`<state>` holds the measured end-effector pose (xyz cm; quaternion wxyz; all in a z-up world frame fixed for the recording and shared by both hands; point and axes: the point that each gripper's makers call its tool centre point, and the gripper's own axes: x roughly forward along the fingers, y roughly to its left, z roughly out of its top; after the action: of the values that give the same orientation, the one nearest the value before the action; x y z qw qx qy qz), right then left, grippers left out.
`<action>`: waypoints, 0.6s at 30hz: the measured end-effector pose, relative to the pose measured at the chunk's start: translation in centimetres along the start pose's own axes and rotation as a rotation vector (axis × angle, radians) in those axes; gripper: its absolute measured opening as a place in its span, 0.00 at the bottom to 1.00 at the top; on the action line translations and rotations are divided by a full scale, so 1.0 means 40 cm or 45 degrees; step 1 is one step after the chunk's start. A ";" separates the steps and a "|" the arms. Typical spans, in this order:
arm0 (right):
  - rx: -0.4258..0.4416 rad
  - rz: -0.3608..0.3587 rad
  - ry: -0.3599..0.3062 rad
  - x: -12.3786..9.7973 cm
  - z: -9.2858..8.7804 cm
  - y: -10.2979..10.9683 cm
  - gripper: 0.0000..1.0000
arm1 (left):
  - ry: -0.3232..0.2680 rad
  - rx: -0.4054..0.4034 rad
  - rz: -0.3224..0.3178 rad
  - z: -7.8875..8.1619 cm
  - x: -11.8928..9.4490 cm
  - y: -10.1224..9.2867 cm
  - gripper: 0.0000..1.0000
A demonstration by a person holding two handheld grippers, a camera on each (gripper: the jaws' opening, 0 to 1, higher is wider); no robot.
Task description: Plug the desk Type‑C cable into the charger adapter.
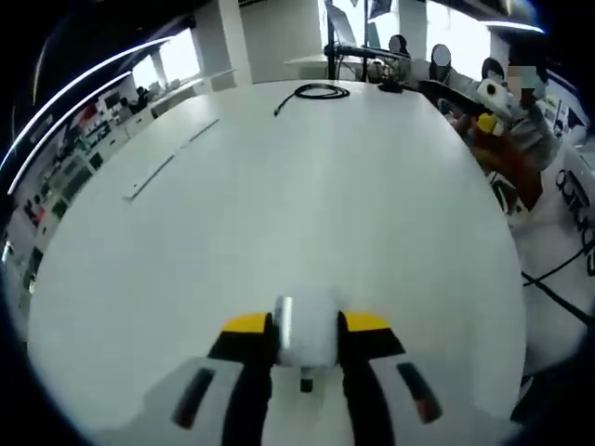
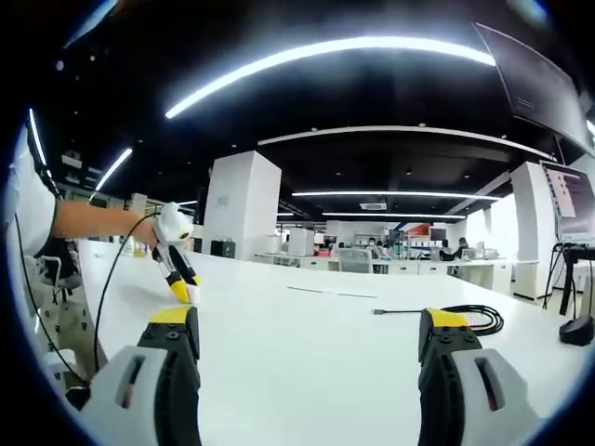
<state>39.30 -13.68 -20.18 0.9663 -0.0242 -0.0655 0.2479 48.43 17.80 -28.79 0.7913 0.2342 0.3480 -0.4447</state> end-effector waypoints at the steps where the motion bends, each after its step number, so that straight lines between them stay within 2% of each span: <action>1: -0.002 0.007 -0.001 0.001 0.000 0.006 1.00 | -0.008 -0.009 -0.006 -0.003 -0.004 -0.009 0.26; 9: 0.002 0.019 0.000 0.002 -0.001 0.014 1.00 | -0.013 0.010 -0.043 -0.011 -0.017 -0.082 0.26; 18: 0.006 0.026 0.006 -0.001 -0.008 0.020 1.00 | -0.018 0.060 -0.089 -0.013 -0.028 -0.211 0.26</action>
<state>38.94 -12.99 -20.55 0.9639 -0.0233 -0.0626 0.2578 40.53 14.56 -28.80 0.7721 0.2371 0.3398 -0.4818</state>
